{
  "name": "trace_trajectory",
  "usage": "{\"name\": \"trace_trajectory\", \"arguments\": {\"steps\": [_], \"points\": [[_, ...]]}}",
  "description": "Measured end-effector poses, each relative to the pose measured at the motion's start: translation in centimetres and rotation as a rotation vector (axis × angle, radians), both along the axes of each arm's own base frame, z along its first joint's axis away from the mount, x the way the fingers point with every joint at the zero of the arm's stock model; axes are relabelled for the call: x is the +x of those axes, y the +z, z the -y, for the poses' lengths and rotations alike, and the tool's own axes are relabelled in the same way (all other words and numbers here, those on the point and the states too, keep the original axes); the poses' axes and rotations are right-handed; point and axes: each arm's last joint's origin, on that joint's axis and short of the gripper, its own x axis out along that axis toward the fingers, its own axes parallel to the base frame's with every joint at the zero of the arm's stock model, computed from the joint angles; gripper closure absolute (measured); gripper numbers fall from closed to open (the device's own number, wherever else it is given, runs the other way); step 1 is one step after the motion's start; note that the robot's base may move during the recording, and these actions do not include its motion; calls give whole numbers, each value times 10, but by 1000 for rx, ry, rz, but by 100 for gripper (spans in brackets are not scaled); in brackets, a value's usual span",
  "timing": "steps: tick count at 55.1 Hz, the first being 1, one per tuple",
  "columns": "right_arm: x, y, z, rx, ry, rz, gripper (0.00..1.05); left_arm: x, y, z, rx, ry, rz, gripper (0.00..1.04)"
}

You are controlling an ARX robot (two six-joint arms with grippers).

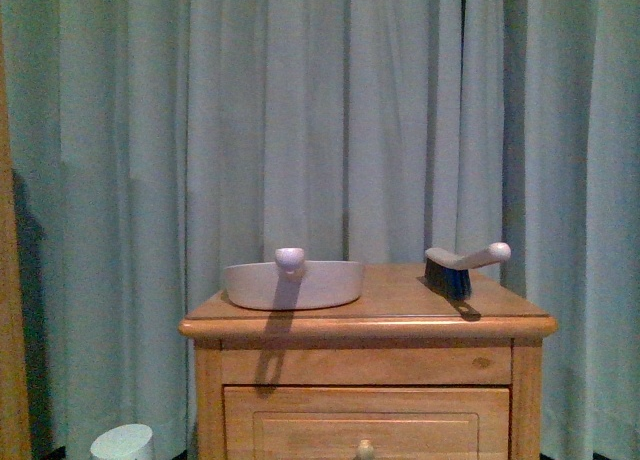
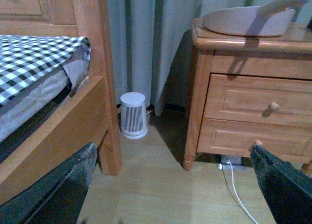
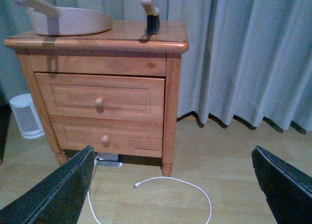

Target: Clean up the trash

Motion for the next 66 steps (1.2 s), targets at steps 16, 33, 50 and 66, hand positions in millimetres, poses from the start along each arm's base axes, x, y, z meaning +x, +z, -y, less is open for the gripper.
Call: {"name": "trace_trajectory", "arguments": {"steps": [16,33,50,66], "points": [[0,0,0,0,0,0,7,0,0,0,0,0,0,8],[0,0,0,0,0,0,7,0,0,0,0,0,0,8],[0,0,0,0,0,0,7,0,0,0,0,0,0,8],[0,0,0,0,0,0,7,0,0,0,0,0,0,8]]}}
